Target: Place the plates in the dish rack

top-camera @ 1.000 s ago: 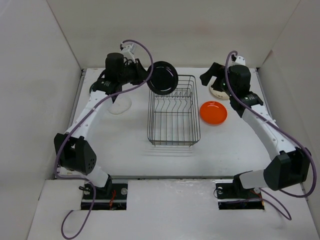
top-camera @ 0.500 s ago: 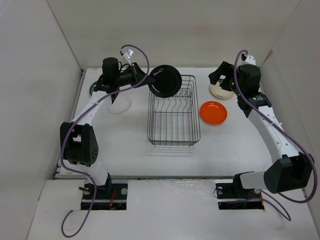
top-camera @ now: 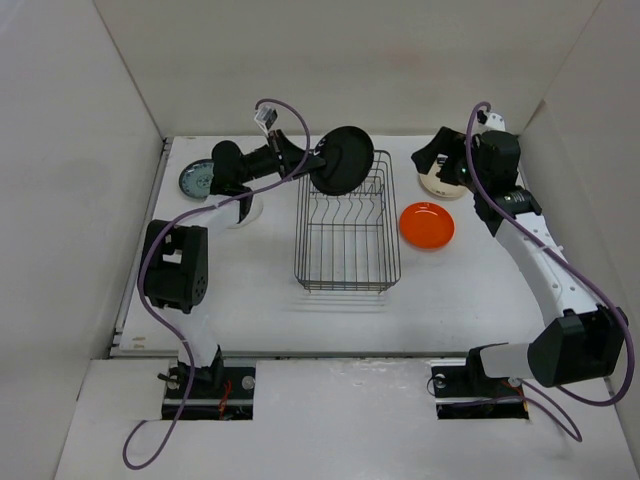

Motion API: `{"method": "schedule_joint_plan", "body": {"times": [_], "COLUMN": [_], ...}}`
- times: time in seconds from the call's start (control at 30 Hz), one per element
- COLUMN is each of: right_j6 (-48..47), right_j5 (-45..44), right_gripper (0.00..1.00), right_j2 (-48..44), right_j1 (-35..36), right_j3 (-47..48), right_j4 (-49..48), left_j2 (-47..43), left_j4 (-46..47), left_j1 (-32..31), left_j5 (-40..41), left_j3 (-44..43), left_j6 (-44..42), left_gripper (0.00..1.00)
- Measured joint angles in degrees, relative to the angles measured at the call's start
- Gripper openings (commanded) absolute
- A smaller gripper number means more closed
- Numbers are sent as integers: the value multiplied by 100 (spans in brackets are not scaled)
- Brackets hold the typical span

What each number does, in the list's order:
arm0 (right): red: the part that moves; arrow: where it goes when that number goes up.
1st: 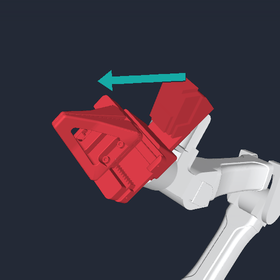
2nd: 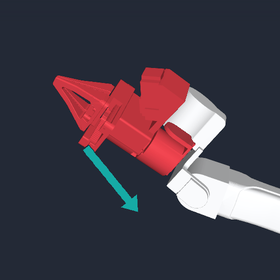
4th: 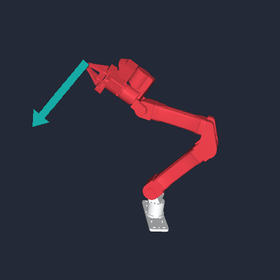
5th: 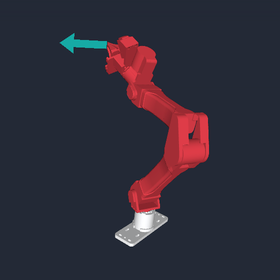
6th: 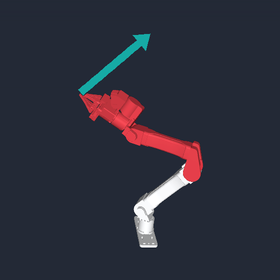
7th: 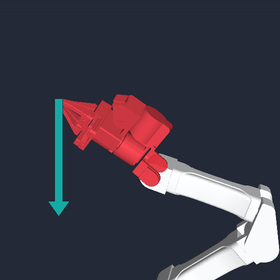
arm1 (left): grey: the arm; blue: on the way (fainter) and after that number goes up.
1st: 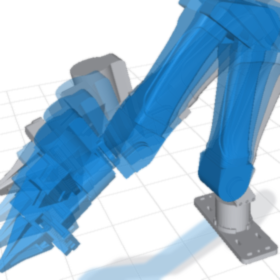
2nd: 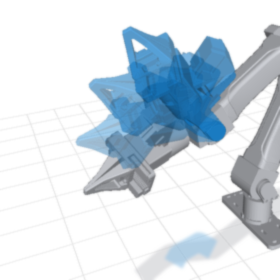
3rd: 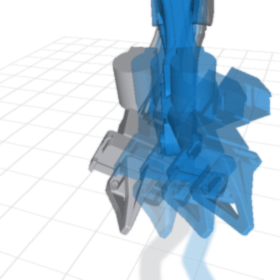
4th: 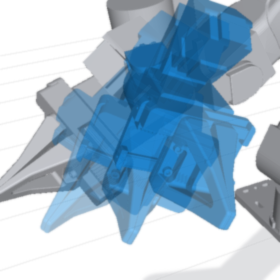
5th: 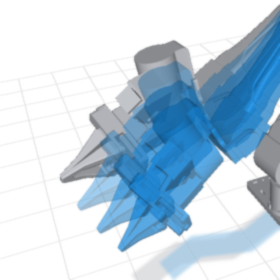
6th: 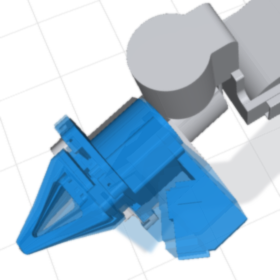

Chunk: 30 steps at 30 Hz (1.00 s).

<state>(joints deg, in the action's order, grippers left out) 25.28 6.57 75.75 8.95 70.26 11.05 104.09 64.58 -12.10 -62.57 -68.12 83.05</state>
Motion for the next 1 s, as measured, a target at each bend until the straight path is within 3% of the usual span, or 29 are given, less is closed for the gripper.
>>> {"method": "schedule_joint_plan", "body": {"times": [0.07,0.13,0.3,0.43,0.57,0.77,1.0], "right_j6": [0,0,0,0,0,0,0], "right_j5": [39,72,129,175,201,201,203], "right_gripper": [100,100,100,100,100,100,100], "right_j2": [-11,-63,-254,-341,-398,-538,-763], "right_j1": [0,0,-20,-57,-68,-68,-68], "right_j3": [-2,-33,-96,-96,-98,-98,-48], "right_j4": [0,-4,2,0,2,79,245], "left_j2": [37,35,70,232,273,306,157], "left_j4": [-50,-754,-4507,-6529,-7827,-9158,-9783], "left_j1": [-17,13,103,173,181,22,-348], "left_j5": [-68,-39,1224,2719,4041,5748,6704], "left_j3": [-50,-304,-2173,-3639,-4076,-3993,-3762], "left_j6": [-140,-949,-3709,-4970,-5451,-5687,-5757], "left_gripper": [0,0,0,0,0,0,0]}}
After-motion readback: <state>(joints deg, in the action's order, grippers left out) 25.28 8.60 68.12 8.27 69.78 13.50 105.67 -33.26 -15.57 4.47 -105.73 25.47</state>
